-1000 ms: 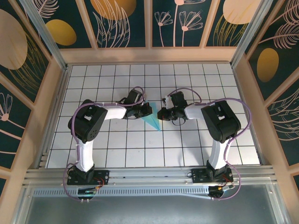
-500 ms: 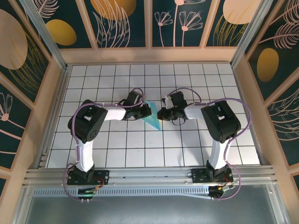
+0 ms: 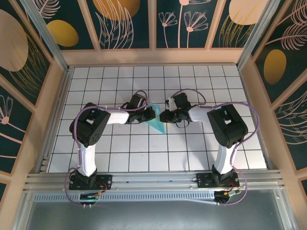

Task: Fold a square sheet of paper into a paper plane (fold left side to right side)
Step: Fourth fold the wing at the center of the table.

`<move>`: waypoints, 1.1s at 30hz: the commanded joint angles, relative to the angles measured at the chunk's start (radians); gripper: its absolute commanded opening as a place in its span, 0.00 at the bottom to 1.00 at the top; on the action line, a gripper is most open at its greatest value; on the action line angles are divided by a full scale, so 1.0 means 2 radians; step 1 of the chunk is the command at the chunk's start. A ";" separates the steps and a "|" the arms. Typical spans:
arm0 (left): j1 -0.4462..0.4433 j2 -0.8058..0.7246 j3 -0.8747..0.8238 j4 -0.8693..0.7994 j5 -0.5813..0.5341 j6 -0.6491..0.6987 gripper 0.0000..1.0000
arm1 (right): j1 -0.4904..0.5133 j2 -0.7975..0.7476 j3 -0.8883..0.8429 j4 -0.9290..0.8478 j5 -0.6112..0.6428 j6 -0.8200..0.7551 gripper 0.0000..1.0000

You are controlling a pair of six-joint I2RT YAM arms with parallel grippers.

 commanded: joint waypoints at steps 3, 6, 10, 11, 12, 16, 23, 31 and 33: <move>0.001 0.010 -0.015 -0.030 -0.028 0.004 0.00 | -0.018 -0.055 -0.006 -0.023 0.011 -0.007 0.31; 0.002 0.010 -0.014 -0.030 -0.027 0.004 0.00 | -0.025 -0.074 -0.020 -0.023 -0.016 -0.007 0.30; 0.001 0.010 -0.013 -0.030 -0.027 0.003 0.00 | -0.026 -0.085 -0.035 -0.018 -0.079 -0.003 0.11; 0.002 0.011 -0.012 -0.030 -0.027 0.004 0.00 | -0.024 -0.084 -0.041 -0.012 -0.097 0.002 0.04; 0.001 0.011 -0.013 -0.030 -0.027 0.003 0.00 | -0.021 -0.083 -0.047 -0.004 -0.112 0.007 0.00; 0.001 0.011 -0.013 -0.030 -0.027 0.002 0.00 | -0.004 -0.072 -0.052 0.002 -0.130 0.009 0.00; 0.002 0.011 -0.013 -0.033 -0.028 0.003 0.00 | 0.016 -0.045 -0.050 0.010 -0.127 0.011 0.00; 0.002 0.009 -0.012 -0.033 -0.028 0.004 0.00 | 0.023 -0.036 -0.060 0.007 -0.109 0.009 0.00; 0.001 0.009 -0.012 -0.033 -0.028 0.003 0.00 | 0.023 -0.035 -0.061 0.004 -0.106 0.007 0.00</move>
